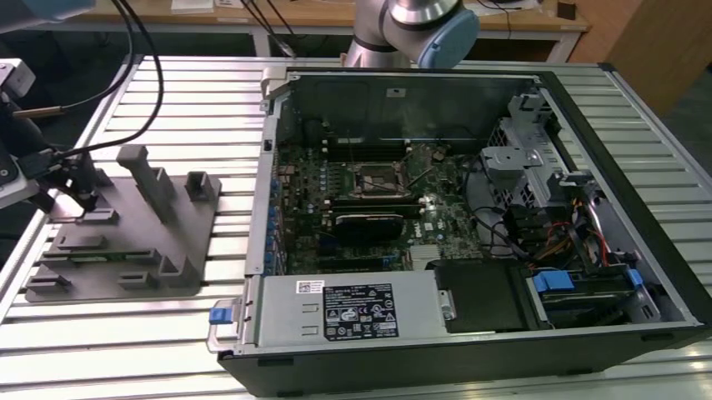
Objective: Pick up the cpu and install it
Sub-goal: 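Pick up the cpu and move it towards the insertion slot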
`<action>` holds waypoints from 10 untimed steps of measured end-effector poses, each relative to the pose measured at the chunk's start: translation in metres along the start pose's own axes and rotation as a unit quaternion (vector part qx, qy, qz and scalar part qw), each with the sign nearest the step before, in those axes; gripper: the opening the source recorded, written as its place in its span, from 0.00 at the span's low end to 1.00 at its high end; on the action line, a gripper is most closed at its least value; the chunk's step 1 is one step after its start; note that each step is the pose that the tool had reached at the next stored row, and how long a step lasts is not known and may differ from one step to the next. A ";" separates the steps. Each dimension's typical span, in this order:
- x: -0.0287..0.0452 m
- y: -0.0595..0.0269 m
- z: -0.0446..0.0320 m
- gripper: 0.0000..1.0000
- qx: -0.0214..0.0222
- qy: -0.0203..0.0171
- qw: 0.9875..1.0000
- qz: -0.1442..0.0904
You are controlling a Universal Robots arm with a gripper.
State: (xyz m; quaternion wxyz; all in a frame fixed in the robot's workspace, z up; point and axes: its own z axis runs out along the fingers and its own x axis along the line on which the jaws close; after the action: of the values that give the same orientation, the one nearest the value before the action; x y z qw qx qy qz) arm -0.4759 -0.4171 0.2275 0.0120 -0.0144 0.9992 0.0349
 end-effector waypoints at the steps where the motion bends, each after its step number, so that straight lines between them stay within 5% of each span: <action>1: 0.0000 0.0001 -0.0008 0.55 0.000 0.000 1.000 0.000; 10: -0.0002 0.0005 -0.0077 0.55 -0.005 0.000 1.000 0.000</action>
State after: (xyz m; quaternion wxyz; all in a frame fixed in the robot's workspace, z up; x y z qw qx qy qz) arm -0.4759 -0.4171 0.2352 0.0121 -0.0143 0.9990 0.0396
